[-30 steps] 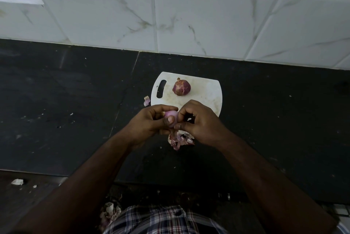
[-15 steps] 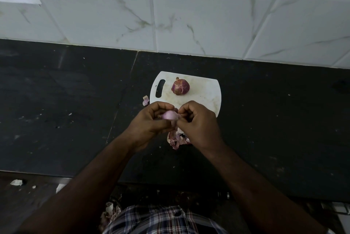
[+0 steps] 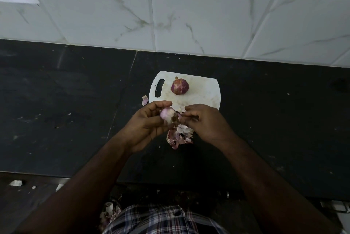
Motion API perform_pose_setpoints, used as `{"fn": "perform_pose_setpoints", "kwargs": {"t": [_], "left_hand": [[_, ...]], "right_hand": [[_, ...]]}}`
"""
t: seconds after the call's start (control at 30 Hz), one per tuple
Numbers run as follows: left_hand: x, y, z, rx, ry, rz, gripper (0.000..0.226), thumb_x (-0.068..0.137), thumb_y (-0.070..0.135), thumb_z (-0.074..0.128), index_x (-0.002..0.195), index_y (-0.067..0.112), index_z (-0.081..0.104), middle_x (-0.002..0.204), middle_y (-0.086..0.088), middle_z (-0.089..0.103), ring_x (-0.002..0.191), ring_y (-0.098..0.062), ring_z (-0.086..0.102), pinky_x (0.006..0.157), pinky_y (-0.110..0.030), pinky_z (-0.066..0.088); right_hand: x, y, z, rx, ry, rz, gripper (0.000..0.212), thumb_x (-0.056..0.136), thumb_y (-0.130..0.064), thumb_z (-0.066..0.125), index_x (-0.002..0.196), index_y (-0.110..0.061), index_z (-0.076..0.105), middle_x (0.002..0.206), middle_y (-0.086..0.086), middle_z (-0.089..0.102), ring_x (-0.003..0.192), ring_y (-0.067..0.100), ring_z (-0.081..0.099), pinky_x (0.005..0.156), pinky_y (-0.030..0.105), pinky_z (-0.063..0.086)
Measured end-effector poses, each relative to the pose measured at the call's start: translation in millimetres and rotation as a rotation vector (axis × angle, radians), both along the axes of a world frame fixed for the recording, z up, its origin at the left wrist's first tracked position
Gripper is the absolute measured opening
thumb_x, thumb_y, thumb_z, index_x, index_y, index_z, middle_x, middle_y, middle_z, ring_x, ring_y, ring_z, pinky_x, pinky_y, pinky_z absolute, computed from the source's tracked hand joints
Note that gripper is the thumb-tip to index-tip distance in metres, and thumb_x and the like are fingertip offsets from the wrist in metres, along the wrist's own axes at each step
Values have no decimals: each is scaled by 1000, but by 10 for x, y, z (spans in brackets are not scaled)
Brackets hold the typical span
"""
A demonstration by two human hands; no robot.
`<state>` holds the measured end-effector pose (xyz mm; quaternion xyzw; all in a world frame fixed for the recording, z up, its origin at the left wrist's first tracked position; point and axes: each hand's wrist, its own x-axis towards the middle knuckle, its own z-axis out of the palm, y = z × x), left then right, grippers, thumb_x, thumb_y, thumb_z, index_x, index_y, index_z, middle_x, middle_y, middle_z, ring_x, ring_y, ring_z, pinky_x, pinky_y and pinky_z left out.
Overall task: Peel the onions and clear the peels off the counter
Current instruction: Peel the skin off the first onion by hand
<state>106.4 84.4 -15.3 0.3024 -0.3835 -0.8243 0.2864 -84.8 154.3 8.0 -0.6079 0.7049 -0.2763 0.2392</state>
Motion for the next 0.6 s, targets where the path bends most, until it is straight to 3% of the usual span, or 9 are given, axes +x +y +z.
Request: {"fn": "perform_pose_setpoints", "kwargs": {"t": [0.07, 0.2, 0.37, 0.53, 0.6], "left_hand": [[5, -9, 0, 20, 5, 2, 48, 82, -17, 53, 124, 4, 62, 121, -20, 68, 110, -33, 69, 91, -40, 59], [4, 3, 27, 17, 11, -8, 47, 80, -13, 65, 125, 1, 62, 124, -20, 67, 106, -27, 70, 91, -35, 59], [-63, 38, 64, -47, 3, 65, 48, 77, -6, 64, 124, 2, 63, 115, -13, 73, 98, -20, 72, 82, -28, 60], [-17, 40, 44, -103, -29, 41, 46, 84, -21, 57, 124, 1, 62, 114, -12, 73, 103, -21, 72, 80, -27, 59], [-1, 37, 45, -114, -20, 41, 48, 82, -20, 59, 124, 2, 62, 116, -12, 72, 106, -24, 71, 83, -30, 60]], "right_hand": [[4, -2, 7, -36, -21, -38, 24, 89, -25, 72, 112, -18, 75, 123, -1, 69, 114, 12, 61, 100, 29, 48], [126, -5, 10, -69, -247, -34, 35, 87, -29, 74, 120, -19, 71, 113, -5, 72, 103, 5, 67, 90, 19, 53], [298, -15, -103, -322, -186, -201, 15, 79, -18, 81, 93, -12, 77, 90, -3, 71, 85, 3, 65, 76, 13, 51], [247, -28, -112, -197, -385, -235, 8, 83, -10, 76, 91, -13, 77, 84, -3, 75, 78, 10, 71, 76, 38, 61], [242, -41, -110, -182, -399, -243, 8, 85, -10, 74, 90, -16, 76, 83, -5, 75, 77, 11, 72, 75, 41, 62]]}}
